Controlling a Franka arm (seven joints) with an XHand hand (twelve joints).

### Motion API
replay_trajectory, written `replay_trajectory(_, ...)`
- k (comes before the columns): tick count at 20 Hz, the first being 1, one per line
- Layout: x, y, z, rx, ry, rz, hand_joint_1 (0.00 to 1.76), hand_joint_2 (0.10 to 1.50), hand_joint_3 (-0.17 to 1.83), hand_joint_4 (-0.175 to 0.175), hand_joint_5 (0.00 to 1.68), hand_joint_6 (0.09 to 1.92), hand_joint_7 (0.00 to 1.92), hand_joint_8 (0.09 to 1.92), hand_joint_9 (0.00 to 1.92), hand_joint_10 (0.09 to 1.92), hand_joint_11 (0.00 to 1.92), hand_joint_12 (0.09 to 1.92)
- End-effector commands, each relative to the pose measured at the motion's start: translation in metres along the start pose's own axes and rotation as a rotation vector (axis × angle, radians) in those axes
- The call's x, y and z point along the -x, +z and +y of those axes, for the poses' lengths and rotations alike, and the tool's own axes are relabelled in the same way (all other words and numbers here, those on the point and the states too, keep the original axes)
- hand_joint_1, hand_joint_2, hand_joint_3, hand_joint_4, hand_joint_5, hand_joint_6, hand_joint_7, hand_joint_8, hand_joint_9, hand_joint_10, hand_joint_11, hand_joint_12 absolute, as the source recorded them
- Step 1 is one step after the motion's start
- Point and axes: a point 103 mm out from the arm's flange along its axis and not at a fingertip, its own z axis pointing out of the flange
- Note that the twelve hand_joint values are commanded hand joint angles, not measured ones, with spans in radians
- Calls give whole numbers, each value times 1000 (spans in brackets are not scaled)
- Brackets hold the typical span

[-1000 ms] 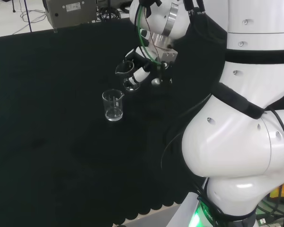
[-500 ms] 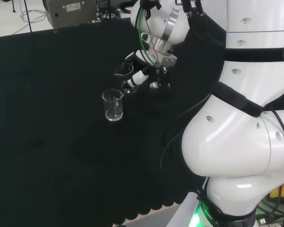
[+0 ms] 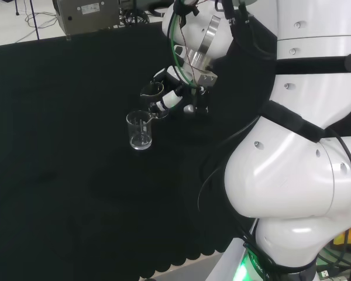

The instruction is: Place the beaker back on the table.

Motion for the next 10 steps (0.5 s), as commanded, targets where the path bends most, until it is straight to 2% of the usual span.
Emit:
replay_trajectory(1, 2, 4, 1, -7, 7, 17, 1105, 632, 819, 173, 1153, 962, 1445, 667, 1458, 493, 1331, 744)
replay_trajectory(10, 9, 13, -3, -33, 28, 32, 1101, 654, 779, 168, 1147, 951, 1409, 633, 1419, 453, 1294, 765)
